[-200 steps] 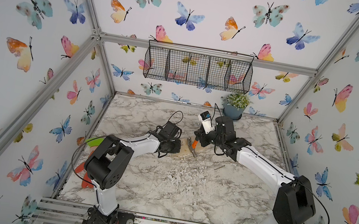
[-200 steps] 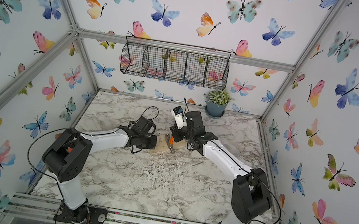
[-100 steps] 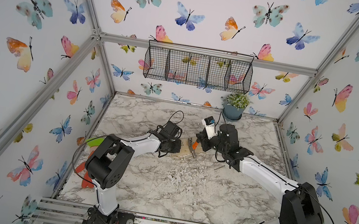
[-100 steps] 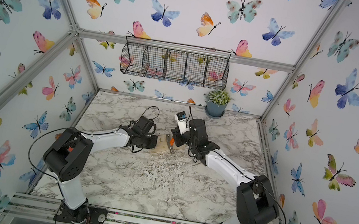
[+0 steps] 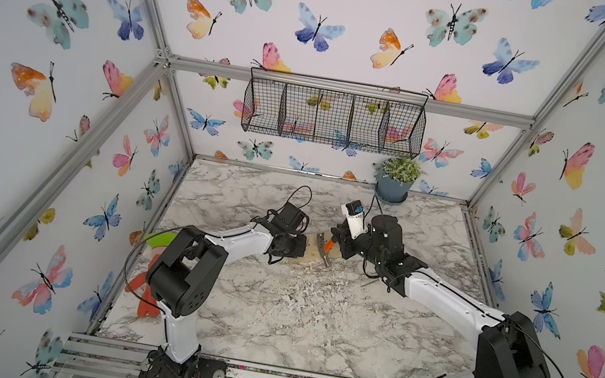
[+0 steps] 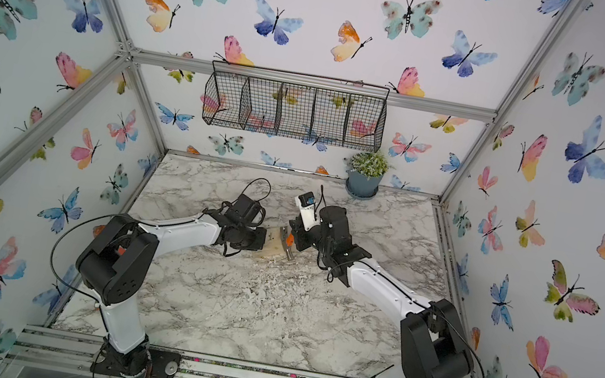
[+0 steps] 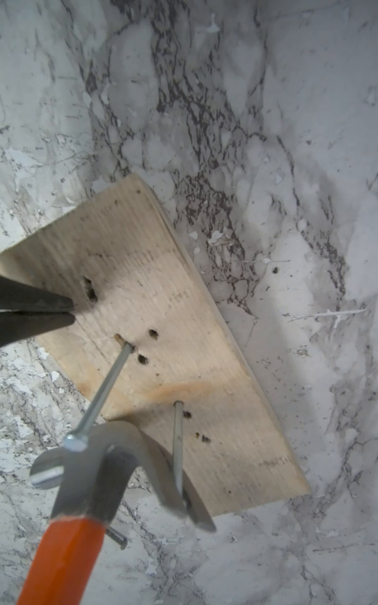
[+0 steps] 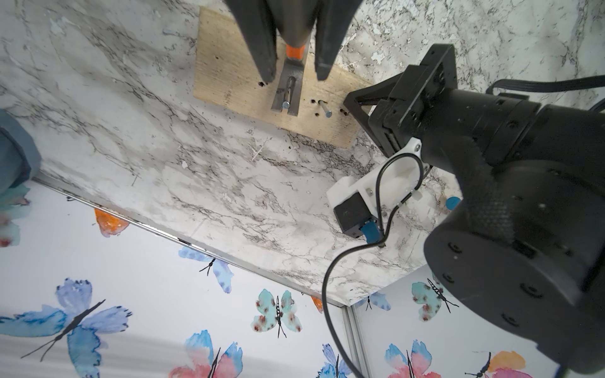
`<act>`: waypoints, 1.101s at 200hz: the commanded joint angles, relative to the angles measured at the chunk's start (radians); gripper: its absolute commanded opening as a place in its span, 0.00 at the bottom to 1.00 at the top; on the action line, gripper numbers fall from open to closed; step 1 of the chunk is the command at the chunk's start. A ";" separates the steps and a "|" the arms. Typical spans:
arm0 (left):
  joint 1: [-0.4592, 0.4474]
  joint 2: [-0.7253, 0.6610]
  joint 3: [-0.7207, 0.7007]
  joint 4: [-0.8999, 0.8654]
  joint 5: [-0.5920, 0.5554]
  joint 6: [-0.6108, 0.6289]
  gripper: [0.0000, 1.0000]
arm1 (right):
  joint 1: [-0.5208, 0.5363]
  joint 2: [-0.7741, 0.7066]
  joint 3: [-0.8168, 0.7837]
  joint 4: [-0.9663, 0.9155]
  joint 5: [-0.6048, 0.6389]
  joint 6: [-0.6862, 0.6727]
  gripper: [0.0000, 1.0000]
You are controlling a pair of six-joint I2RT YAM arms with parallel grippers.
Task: Use a claw hammer to pull out a nail
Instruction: Remove the nail from the mounting plate.
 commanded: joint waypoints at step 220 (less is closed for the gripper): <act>0.030 0.405 0.038 -0.268 0.031 0.080 0.00 | 0.042 0.023 -0.062 0.065 0.135 -0.009 0.03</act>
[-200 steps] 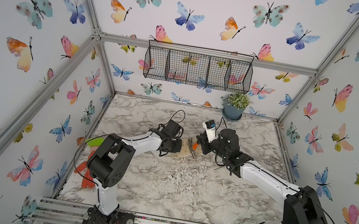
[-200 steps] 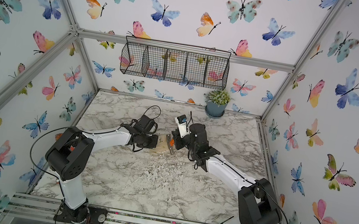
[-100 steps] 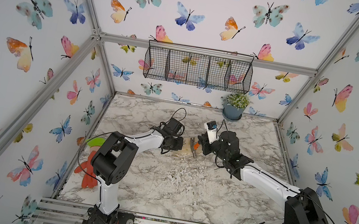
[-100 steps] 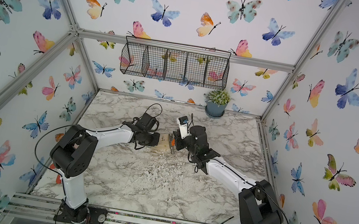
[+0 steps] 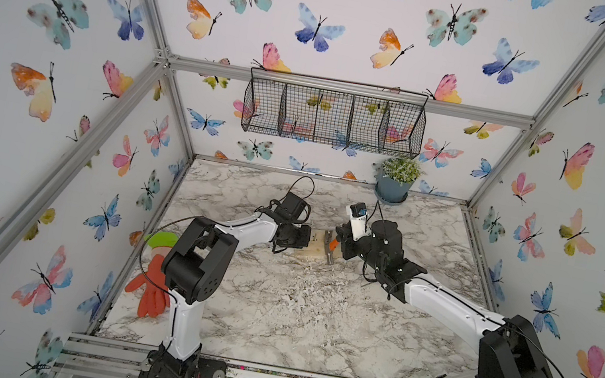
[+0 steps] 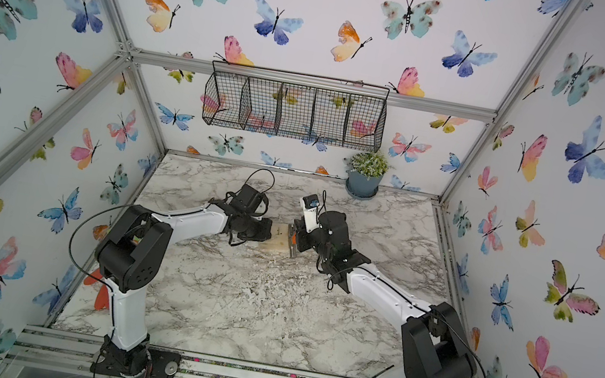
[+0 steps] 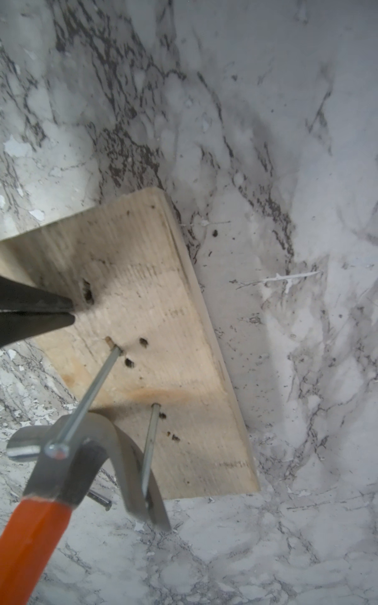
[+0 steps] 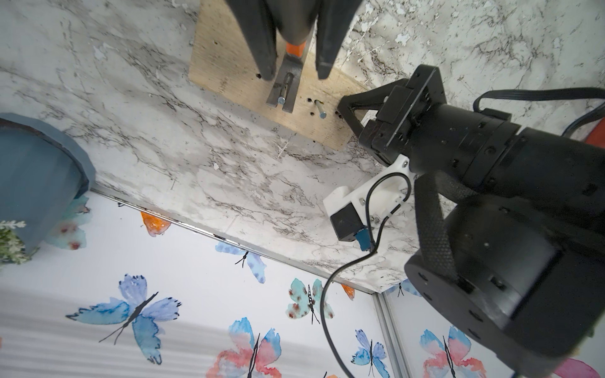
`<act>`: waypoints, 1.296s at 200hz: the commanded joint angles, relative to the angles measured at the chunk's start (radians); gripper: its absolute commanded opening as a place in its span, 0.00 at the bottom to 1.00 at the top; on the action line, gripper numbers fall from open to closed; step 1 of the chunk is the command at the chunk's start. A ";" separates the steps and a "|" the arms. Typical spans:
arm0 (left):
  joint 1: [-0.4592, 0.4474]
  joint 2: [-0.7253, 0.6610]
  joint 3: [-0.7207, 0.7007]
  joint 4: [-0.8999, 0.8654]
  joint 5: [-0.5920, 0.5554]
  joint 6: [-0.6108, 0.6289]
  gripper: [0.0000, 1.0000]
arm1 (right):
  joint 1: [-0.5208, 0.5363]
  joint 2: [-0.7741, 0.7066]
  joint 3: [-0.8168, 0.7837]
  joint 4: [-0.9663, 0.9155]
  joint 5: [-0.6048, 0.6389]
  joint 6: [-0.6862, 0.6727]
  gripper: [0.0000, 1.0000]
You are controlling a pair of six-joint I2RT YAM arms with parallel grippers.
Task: Use a claw hammer to pull out a nail
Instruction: Remove the nail from the mounting plate.
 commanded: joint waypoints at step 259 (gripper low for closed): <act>0.019 0.338 -0.087 -0.293 -0.039 0.038 0.00 | 0.113 0.014 -0.176 0.105 0.163 -0.020 0.03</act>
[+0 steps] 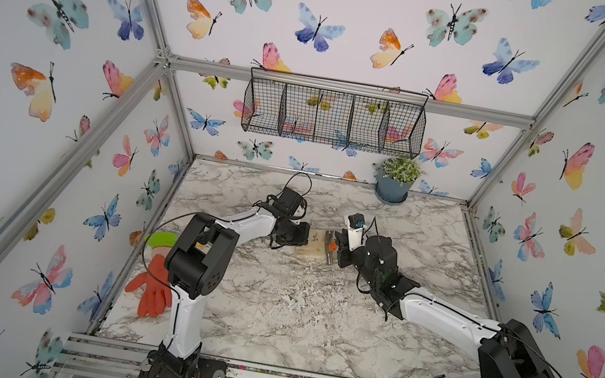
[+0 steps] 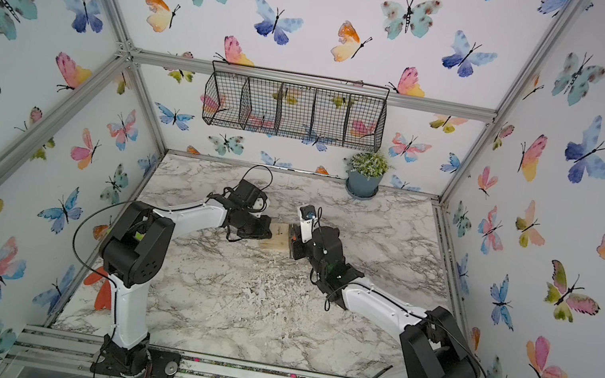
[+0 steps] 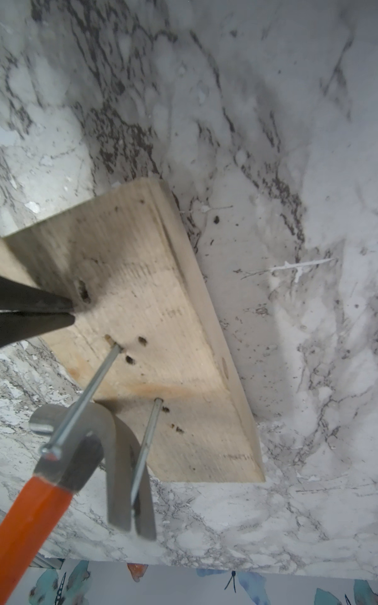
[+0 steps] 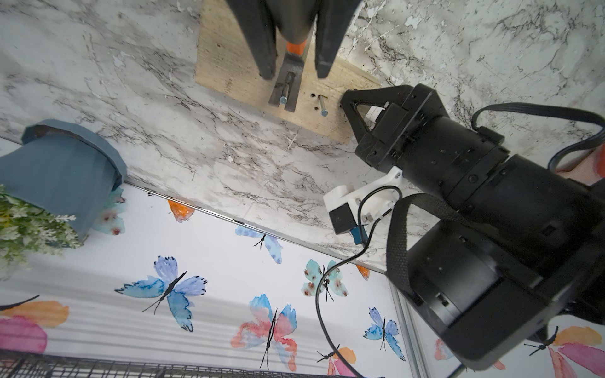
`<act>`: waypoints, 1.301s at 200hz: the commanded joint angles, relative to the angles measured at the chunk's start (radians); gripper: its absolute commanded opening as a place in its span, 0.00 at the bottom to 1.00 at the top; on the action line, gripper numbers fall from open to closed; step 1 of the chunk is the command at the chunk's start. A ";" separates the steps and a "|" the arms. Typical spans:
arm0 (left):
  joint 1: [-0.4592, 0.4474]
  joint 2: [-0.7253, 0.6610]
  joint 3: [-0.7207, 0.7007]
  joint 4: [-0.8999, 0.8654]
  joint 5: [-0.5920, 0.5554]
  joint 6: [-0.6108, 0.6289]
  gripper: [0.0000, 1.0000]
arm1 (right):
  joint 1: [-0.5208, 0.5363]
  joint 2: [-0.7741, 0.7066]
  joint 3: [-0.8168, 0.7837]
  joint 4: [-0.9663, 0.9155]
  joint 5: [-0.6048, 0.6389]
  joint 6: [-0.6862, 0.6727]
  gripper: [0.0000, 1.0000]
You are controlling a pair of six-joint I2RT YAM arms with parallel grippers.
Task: Use a claw hammer to pull out a nail
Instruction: Remove the nail from the mounting plate.
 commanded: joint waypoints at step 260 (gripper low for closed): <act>0.012 0.356 -0.083 -0.277 -0.125 0.027 0.00 | 0.167 0.050 -0.183 0.198 0.247 -0.048 0.03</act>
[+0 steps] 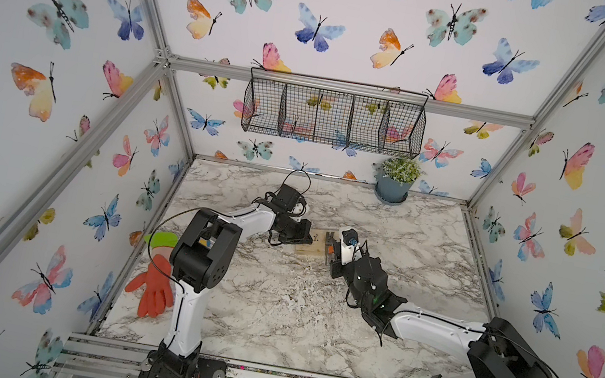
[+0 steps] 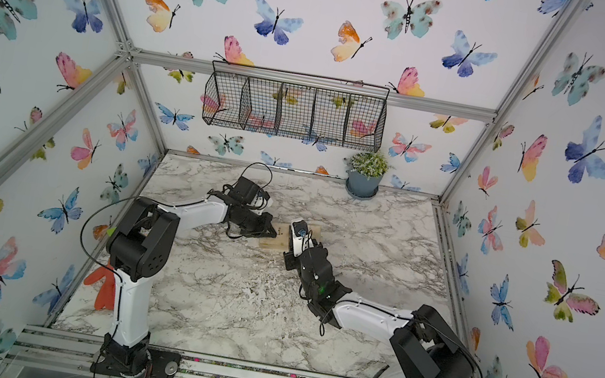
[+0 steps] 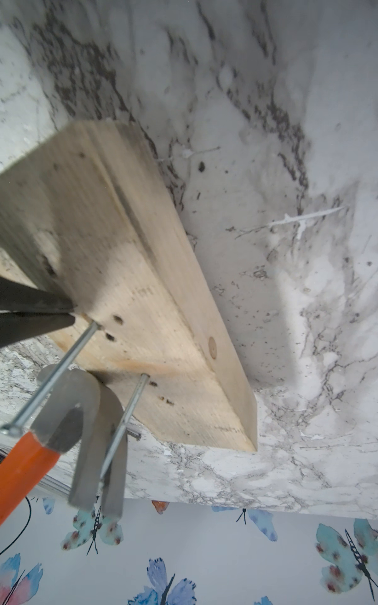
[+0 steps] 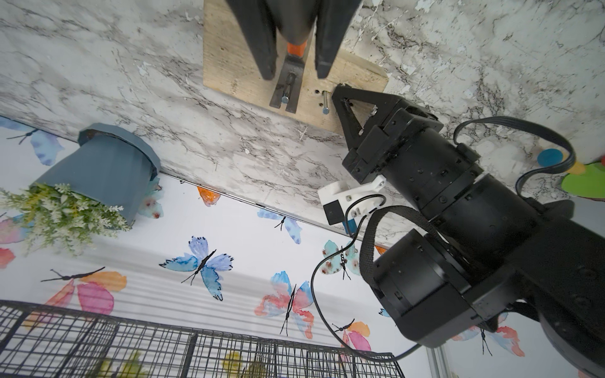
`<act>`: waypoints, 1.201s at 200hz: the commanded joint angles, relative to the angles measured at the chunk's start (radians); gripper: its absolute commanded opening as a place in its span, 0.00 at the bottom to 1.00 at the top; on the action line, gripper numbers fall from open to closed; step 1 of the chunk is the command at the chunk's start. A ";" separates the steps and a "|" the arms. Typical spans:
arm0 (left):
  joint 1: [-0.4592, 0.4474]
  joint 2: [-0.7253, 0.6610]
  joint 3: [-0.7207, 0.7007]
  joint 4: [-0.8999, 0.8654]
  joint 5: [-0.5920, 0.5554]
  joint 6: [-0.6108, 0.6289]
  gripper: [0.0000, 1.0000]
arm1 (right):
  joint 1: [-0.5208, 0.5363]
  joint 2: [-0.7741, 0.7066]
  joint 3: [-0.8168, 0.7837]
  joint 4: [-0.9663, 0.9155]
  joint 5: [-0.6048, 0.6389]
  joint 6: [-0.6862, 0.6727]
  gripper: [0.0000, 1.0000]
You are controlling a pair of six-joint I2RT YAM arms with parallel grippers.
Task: Use a claw hammer to pull out a nail
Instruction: Remove the nail from the mounting plate.
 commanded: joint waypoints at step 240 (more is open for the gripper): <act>-0.031 0.097 0.226 -0.436 -0.622 0.066 0.14 | 0.024 0.080 0.233 -0.398 -0.036 0.096 0.03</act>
